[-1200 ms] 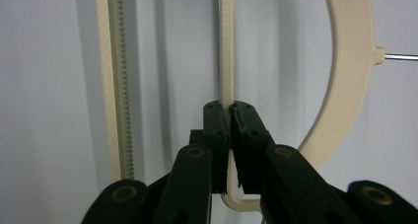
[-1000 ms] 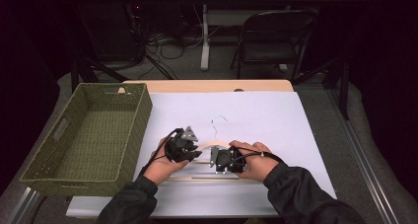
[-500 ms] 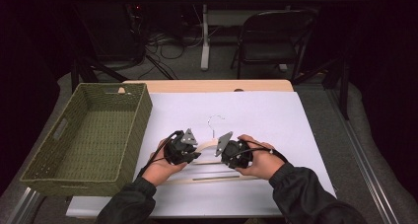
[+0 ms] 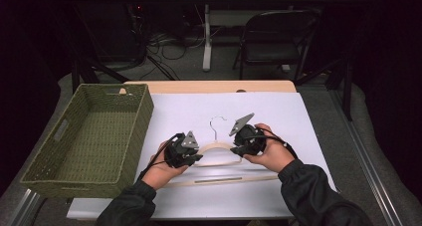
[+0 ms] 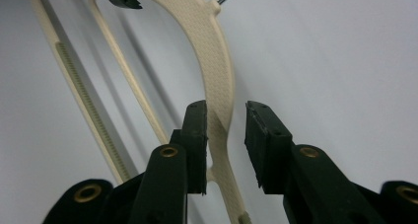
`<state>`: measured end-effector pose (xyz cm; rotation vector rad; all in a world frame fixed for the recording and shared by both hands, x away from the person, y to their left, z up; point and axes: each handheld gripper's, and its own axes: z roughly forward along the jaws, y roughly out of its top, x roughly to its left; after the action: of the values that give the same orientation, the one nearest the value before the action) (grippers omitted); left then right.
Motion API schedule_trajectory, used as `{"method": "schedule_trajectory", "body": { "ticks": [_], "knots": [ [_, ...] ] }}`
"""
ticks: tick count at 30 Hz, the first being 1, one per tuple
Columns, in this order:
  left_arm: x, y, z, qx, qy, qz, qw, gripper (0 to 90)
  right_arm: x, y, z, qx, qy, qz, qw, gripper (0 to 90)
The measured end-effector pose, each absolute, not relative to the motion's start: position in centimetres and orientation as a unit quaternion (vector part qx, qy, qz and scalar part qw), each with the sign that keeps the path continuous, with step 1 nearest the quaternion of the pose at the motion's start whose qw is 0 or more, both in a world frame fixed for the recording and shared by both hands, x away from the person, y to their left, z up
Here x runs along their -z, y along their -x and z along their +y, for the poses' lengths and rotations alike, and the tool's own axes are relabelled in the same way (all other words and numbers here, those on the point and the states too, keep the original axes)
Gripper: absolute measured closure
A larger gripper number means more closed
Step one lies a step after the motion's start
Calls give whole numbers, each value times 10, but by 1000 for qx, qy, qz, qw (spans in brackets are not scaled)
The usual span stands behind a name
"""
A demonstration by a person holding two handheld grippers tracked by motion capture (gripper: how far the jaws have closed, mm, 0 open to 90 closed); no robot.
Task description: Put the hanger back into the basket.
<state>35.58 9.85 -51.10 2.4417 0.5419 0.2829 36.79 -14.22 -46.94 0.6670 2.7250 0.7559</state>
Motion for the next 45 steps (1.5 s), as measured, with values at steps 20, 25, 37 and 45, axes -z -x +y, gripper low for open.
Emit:
{"method": "schedule_trajectory", "body": {
  "ticks": [20, 25, 37, 45],
  "knots": [
    [508, -348, 100, -105, -922, 203, 312, 793, 484, -370, -121, -228, -217, 942, 118, 750],
    [506, -346, 101, -103, -922, 204, 313, 793, 483, -366, -120, -225, -207, 944, 126, 758],
    [494, -343, 114, -71, -915, 218, 331, 591, 475, -349, -119, -239, -159, 942, 172, 764],
    [487, -337, 119, -60, -927, 210, 305, 525, 473, -342, -120, -240, -148, 941, 187, 766]
  ]
}}
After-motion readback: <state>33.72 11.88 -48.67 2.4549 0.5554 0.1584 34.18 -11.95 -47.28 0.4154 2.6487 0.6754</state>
